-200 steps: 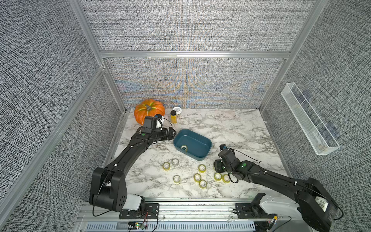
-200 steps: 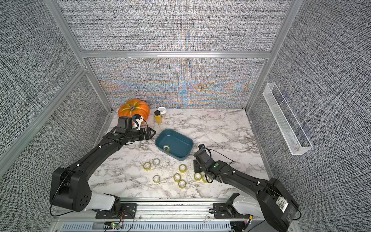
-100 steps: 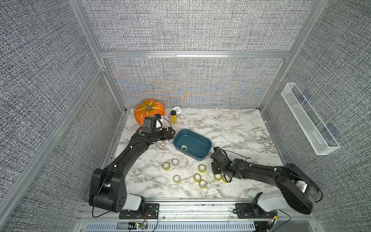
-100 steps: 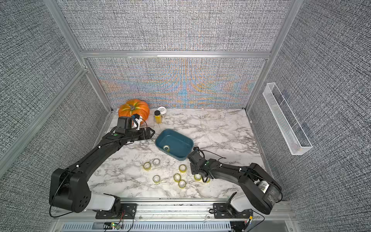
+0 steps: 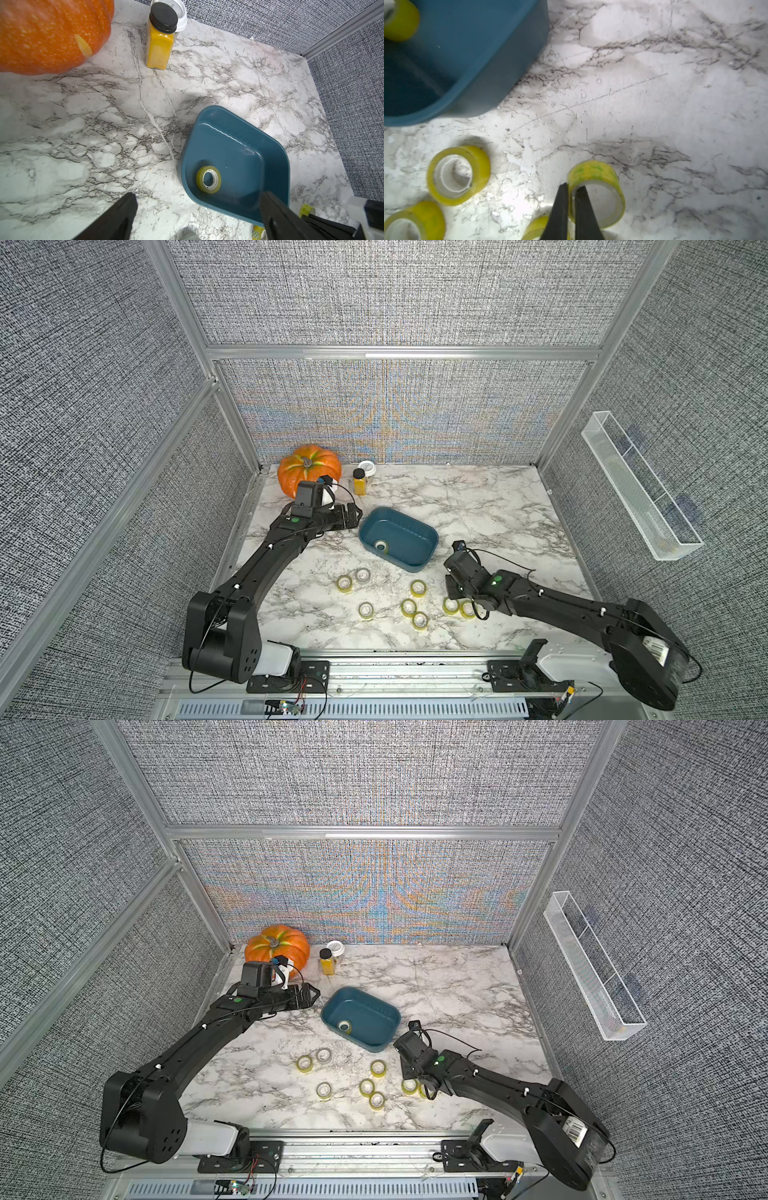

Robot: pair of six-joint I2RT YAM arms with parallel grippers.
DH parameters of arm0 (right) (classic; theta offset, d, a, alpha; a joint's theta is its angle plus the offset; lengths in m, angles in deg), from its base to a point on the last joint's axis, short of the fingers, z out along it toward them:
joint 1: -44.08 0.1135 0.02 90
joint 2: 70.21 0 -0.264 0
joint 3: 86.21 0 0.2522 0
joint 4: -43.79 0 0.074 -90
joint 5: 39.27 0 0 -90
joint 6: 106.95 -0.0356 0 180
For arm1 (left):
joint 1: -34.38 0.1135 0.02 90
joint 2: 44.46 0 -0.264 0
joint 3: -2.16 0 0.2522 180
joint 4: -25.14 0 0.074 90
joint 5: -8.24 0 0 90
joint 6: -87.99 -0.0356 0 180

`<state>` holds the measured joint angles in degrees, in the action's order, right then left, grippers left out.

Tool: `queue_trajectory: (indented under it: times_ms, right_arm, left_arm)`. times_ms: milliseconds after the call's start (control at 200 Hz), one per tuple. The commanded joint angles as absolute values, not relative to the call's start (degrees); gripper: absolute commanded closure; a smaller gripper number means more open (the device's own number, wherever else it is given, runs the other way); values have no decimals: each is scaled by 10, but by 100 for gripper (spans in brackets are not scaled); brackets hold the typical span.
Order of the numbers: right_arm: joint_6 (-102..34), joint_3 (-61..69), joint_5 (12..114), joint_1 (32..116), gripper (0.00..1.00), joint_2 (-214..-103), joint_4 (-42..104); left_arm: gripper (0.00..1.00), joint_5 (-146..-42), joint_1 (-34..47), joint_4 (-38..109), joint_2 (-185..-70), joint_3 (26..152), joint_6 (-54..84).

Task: Put the transparent tape into the storage box
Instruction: Pick up the tape from the center of the board, then place the tape in the storage box.

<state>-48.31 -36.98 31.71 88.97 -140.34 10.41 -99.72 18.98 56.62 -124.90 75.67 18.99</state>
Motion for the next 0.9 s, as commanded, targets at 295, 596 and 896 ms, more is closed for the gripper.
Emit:
queue_trajectory:
  times_ms: [295, 596, 896]
  right_arm:
    - [-442, -302, 366, 865, 100, -1300, 87]
    - [-428, -209, 439, 851, 100, -1396, 150]
    - [-417, -92, 488, 845, 100, -1569, 162]
  left_arm:
    - [2, -1056, 190, 500, -1270, 844, 208]
    - [2, -1039, 192, 523, -1334, 844, 189]
    - [2, -1023, 195, 549, -1365, 853, 196]
